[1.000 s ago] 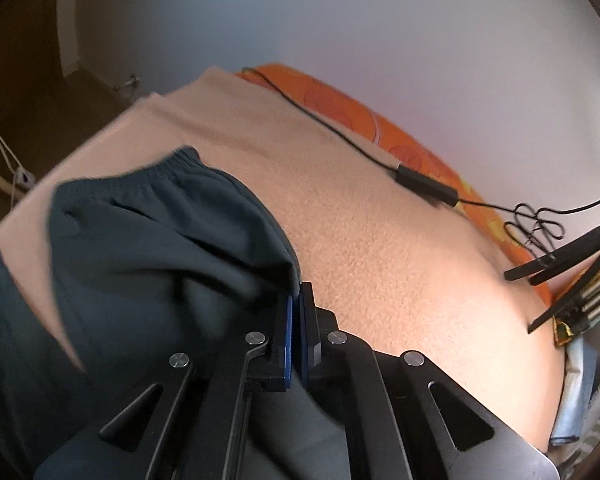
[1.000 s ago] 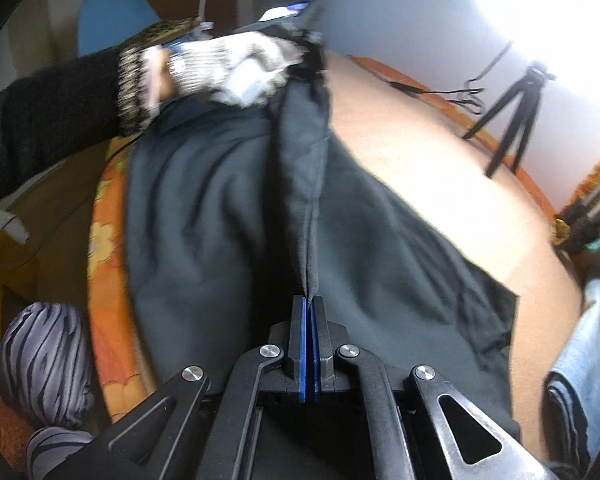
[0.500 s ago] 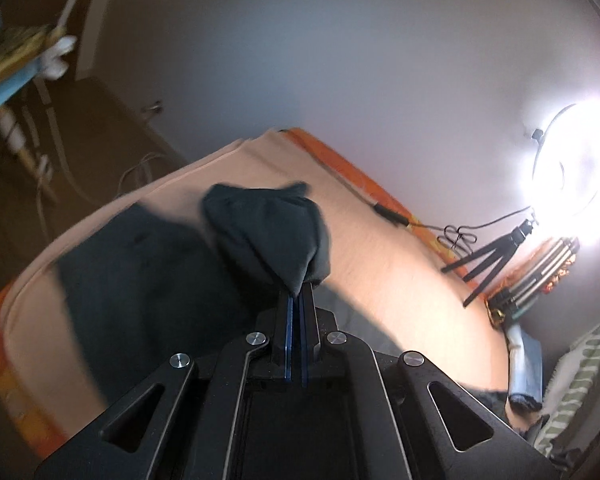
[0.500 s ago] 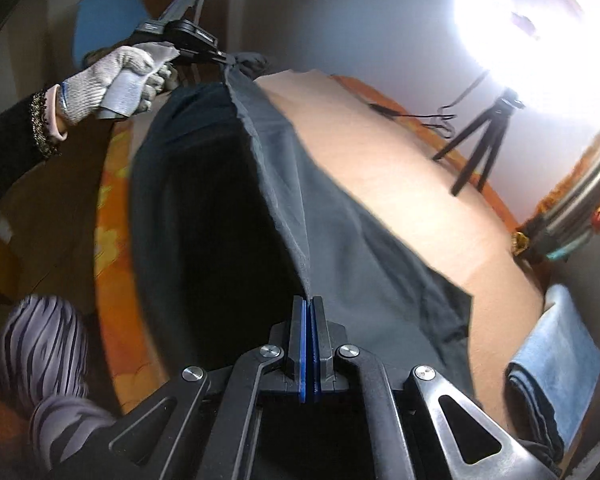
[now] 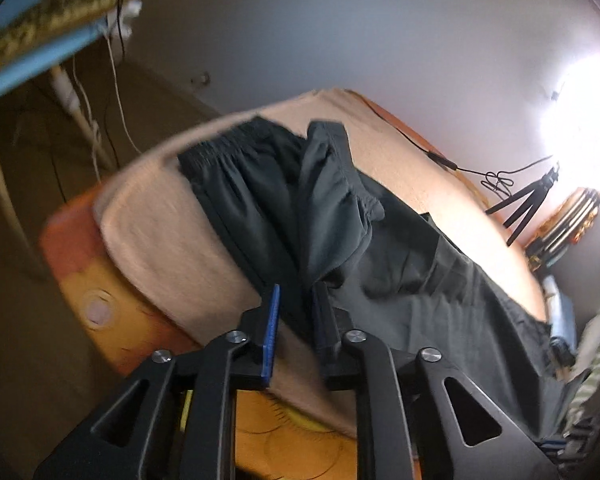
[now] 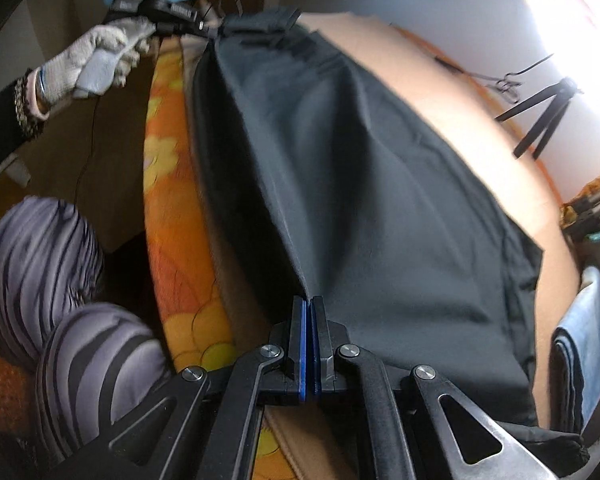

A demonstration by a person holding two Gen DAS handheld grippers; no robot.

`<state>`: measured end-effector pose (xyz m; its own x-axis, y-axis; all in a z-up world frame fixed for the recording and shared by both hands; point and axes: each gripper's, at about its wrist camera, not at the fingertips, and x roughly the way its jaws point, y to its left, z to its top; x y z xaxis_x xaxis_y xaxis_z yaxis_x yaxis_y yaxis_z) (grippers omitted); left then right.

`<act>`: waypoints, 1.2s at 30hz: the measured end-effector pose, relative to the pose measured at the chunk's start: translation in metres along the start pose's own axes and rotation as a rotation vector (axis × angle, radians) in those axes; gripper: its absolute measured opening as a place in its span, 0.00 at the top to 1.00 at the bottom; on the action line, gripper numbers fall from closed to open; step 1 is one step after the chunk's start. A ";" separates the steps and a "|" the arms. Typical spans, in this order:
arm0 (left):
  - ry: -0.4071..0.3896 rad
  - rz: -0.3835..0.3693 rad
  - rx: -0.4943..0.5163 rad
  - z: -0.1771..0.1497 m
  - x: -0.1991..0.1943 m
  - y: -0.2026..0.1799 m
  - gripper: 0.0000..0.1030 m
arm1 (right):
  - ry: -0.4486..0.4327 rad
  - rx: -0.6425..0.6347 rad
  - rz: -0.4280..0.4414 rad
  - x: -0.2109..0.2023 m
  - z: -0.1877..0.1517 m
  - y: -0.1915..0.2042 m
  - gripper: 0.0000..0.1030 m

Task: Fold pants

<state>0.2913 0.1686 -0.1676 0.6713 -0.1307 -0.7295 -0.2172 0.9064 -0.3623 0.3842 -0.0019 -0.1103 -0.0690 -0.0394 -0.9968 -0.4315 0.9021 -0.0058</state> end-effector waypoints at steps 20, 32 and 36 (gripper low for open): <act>0.033 0.155 0.577 0.020 0.056 -0.069 0.50 | -0.252 0.167 0.094 0.000 0.172 -0.079 0.60; -0.031 0.005 0.208 0.052 0.043 0.021 0.90 | -0.140 0.141 0.079 0.119 0.250 -0.085 0.63; -0.067 -0.022 0.033 0.051 0.030 0.067 0.89 | -0.119 0.129 0.083 0.131 0.251 -0.084 0.83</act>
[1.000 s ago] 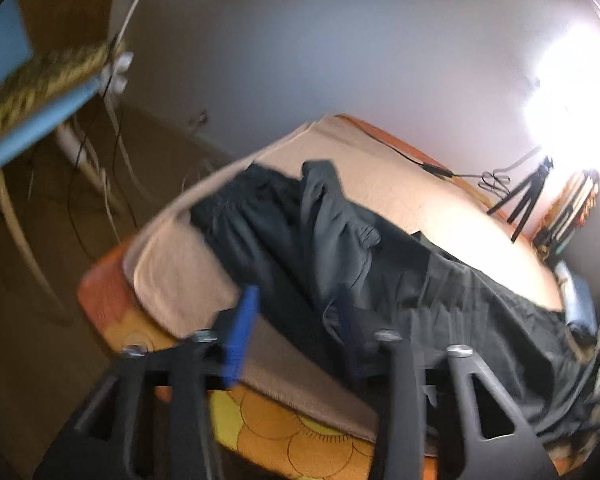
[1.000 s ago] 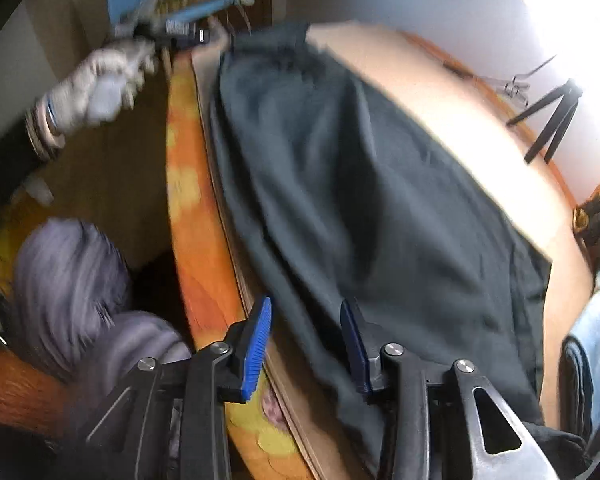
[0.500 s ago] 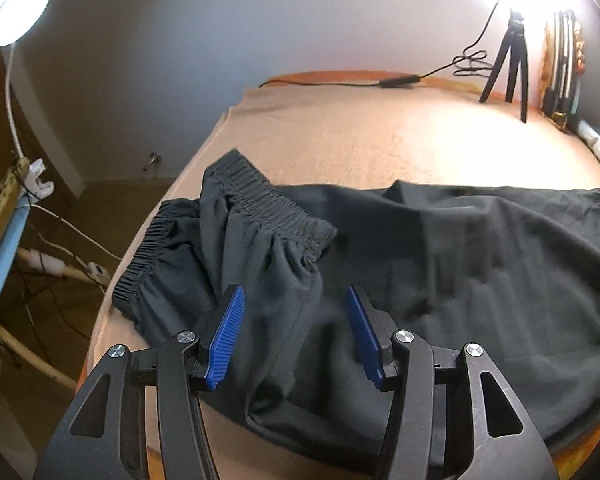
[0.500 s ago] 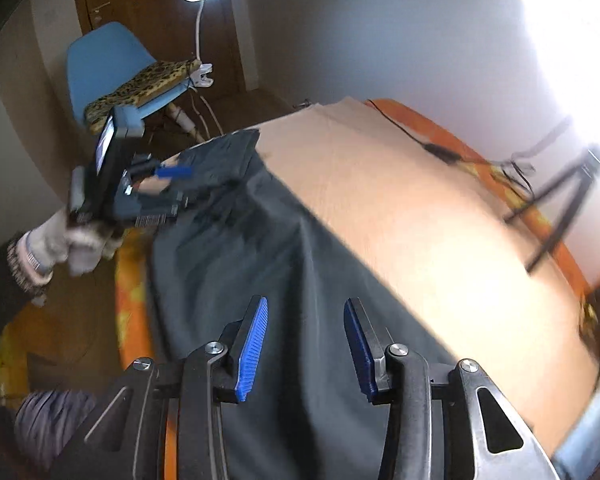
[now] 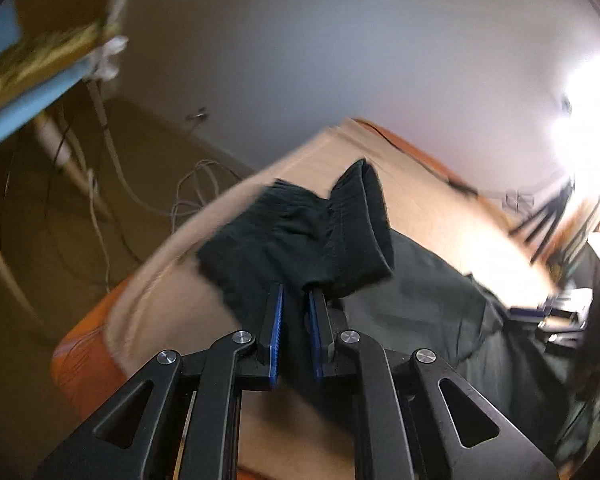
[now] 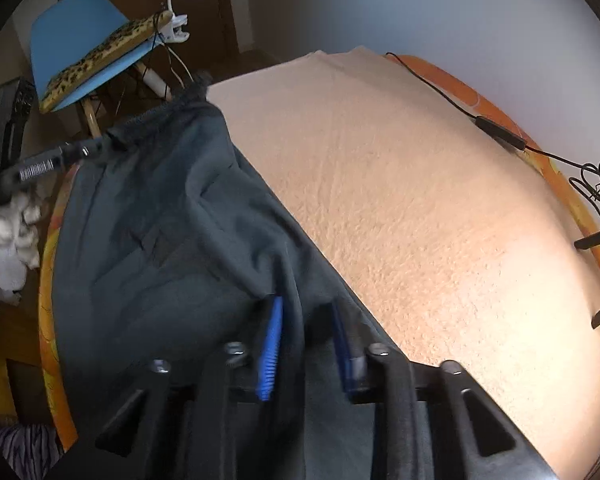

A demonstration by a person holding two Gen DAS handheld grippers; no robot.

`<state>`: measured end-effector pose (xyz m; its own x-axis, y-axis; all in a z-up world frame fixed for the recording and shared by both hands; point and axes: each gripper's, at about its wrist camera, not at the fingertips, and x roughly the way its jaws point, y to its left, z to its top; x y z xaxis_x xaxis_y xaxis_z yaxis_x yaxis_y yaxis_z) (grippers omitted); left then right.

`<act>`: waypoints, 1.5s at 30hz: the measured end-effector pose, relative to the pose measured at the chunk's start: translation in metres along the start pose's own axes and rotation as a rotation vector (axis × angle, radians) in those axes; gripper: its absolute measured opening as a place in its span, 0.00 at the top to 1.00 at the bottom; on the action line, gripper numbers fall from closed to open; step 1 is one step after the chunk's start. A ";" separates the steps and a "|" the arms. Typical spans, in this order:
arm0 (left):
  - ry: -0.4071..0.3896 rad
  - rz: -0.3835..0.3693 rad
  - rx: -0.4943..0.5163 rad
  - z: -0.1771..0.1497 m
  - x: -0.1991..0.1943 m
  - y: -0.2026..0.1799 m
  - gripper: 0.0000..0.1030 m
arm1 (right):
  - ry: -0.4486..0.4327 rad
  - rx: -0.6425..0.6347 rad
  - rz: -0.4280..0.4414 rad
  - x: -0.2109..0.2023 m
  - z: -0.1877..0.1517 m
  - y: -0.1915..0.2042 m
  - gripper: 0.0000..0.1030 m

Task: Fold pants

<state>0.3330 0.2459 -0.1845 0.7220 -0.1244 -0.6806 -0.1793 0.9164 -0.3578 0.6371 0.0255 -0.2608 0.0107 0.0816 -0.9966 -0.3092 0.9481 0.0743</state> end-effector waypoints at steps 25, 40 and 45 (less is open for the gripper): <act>-0.044 0.014 0.074 -0.003 -0.060 -0.023 0.73 | -0.197 0.151 -0.096 -0.127 -0.054 -0.008 0.29; 0.094 -0.357 0.369 -0.063 -0.079 -0.197 0.44 | -0.324 0.494 -0.279 -0.278 -0.209 -0.055 0.23; 0.187 -0.431 0.484 -0.092 -0.067 -0.247 0.44 | -0.285 0.711 -0.329 -0.306 -0.271 -0.100 0.23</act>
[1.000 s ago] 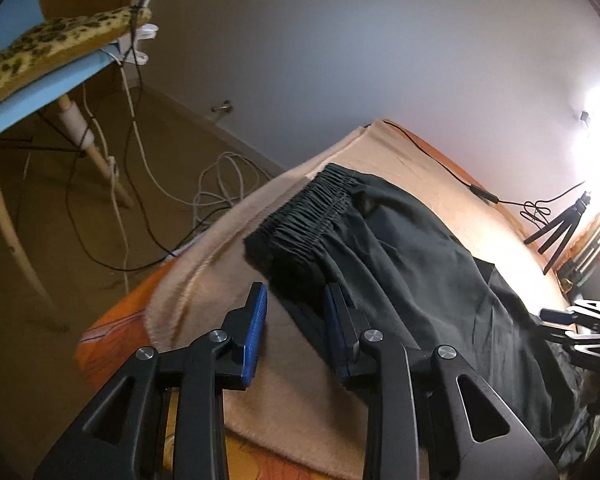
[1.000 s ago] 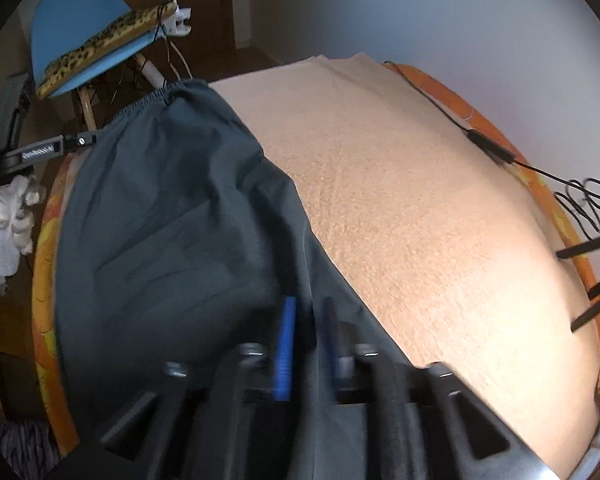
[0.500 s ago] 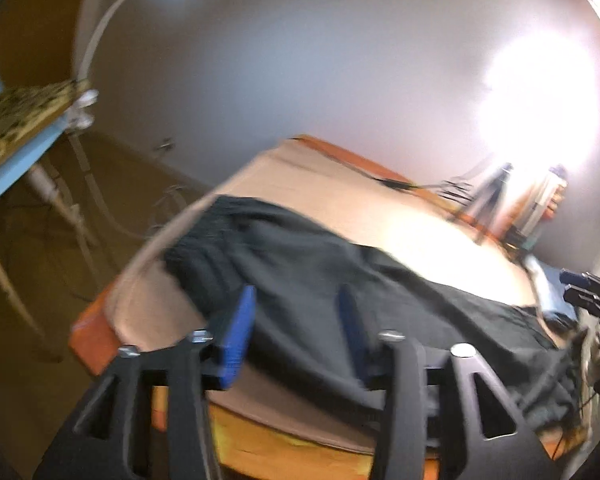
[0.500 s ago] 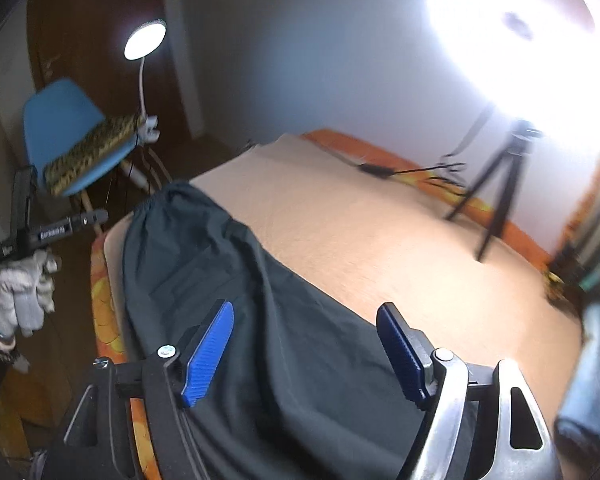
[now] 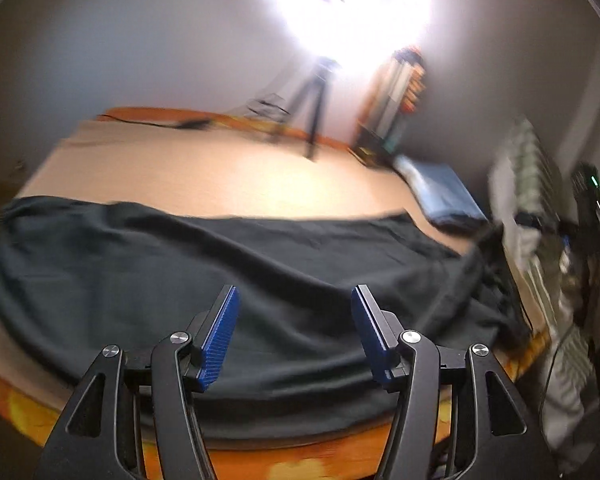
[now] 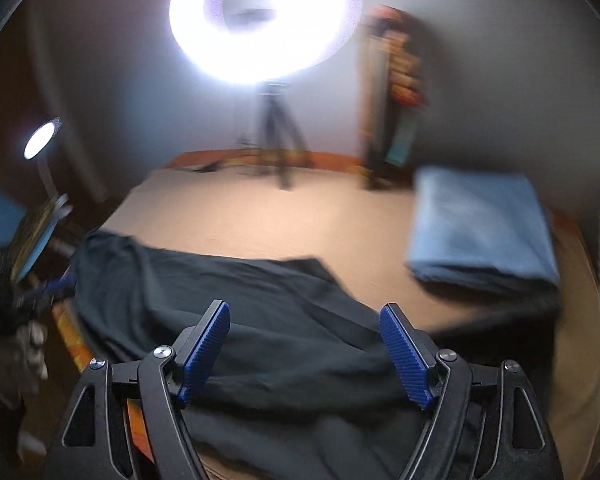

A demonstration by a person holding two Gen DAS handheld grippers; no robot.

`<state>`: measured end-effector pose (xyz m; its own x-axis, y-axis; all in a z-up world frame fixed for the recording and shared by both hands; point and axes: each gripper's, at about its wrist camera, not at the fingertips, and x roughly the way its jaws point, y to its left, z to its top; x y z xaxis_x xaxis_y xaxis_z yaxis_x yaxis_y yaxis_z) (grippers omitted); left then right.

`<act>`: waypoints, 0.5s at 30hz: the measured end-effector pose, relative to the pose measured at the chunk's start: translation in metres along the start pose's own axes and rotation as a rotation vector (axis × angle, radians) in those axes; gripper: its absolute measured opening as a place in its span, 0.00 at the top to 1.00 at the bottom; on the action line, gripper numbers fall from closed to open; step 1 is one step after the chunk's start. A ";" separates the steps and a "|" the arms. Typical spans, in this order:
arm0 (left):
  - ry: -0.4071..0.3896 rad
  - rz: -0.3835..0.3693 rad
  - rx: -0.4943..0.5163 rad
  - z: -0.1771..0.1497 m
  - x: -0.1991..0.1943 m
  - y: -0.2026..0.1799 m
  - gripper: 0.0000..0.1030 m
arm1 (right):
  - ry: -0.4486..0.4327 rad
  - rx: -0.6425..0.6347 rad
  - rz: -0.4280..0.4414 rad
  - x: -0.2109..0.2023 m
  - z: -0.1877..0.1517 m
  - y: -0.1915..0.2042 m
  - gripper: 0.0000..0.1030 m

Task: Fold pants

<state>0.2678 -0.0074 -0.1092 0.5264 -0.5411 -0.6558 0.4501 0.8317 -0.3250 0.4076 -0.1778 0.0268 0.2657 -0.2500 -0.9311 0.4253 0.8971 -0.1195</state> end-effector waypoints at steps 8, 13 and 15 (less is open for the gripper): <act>0.161 -0.105 0.137 -0.019 0.051 -0.060 0.44 | 0.108 0.378 -0.128 0.014 -0.010 -0.112 0.23; 0.234 -0.136 0.199 -0.032 0.067 -0.076 0.44 | 0.162 0.510 -0.198 0.047 -0.012 -0.149 0.23; 0.259 -0.142 0.219 -0.036 0.073 -0.081 0.44 | 0.175 0.536 -0.216 0.060 -0.008 -0.156 0.23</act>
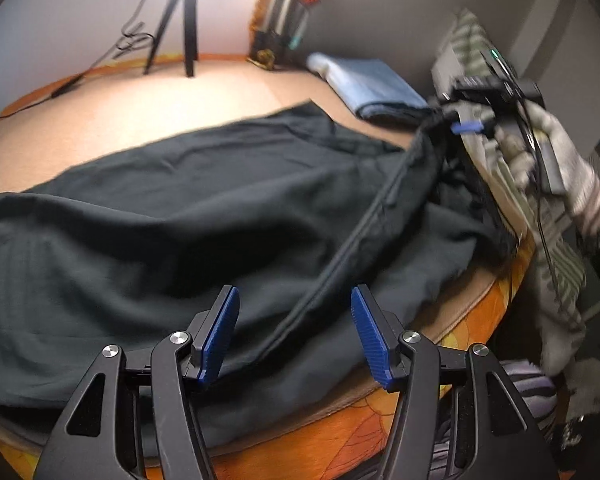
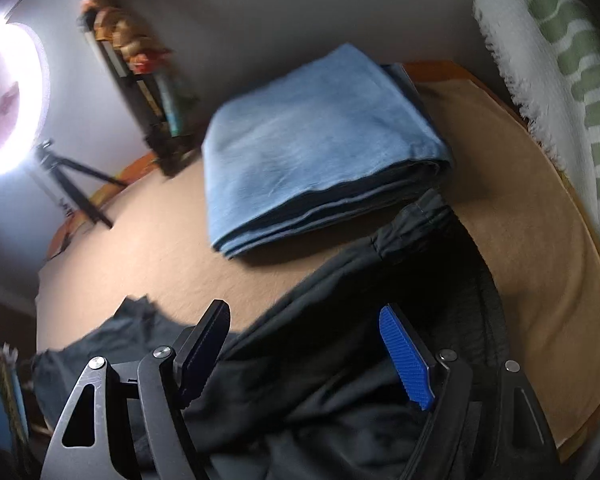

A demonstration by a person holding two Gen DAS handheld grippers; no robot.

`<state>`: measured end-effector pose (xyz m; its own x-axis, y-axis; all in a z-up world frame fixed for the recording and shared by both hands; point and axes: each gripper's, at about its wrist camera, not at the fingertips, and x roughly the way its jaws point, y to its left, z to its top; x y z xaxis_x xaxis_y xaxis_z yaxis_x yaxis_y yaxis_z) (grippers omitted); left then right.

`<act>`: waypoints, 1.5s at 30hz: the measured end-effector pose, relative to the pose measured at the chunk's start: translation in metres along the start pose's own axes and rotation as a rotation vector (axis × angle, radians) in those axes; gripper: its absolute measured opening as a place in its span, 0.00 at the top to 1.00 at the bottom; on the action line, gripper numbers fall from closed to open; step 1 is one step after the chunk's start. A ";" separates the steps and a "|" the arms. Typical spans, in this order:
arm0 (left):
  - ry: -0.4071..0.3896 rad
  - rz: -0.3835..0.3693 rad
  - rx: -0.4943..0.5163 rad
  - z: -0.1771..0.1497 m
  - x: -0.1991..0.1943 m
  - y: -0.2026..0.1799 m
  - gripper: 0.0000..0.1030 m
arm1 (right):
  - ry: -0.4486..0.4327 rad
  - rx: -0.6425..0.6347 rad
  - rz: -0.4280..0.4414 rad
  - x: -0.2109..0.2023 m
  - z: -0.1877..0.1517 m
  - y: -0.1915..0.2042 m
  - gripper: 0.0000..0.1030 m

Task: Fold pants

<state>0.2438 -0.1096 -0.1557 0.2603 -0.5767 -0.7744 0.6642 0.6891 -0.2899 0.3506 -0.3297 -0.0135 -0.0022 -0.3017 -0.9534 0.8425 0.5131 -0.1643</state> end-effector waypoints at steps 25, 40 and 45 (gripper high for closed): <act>0.005 0.041 0.121 0.002 0.022 -0.015 0.94 | 0.019 0.068 -0.045 0.014 0.009 -0.033 0.97; -0.046 0.091 0.163 -0.007 -0.013 -0.021 0.97 | -0.145 0.134 0.193 -0.102 -0.099 -0.088 0.99; -0.010 0.090 0.166 -0.017 -0.010 -0.021 0.97 | -0.121 0.179 0.191 -0.086 -0.144 -0.111 0.99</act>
<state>0.2150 -0.1104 -0.1515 0.3297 -0.5210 -0.7873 0.7441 0.6566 -0.1229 0.1795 -0.2450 0.0508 0.2211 -0.3127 -0.9237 0.9032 0.4230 0.0730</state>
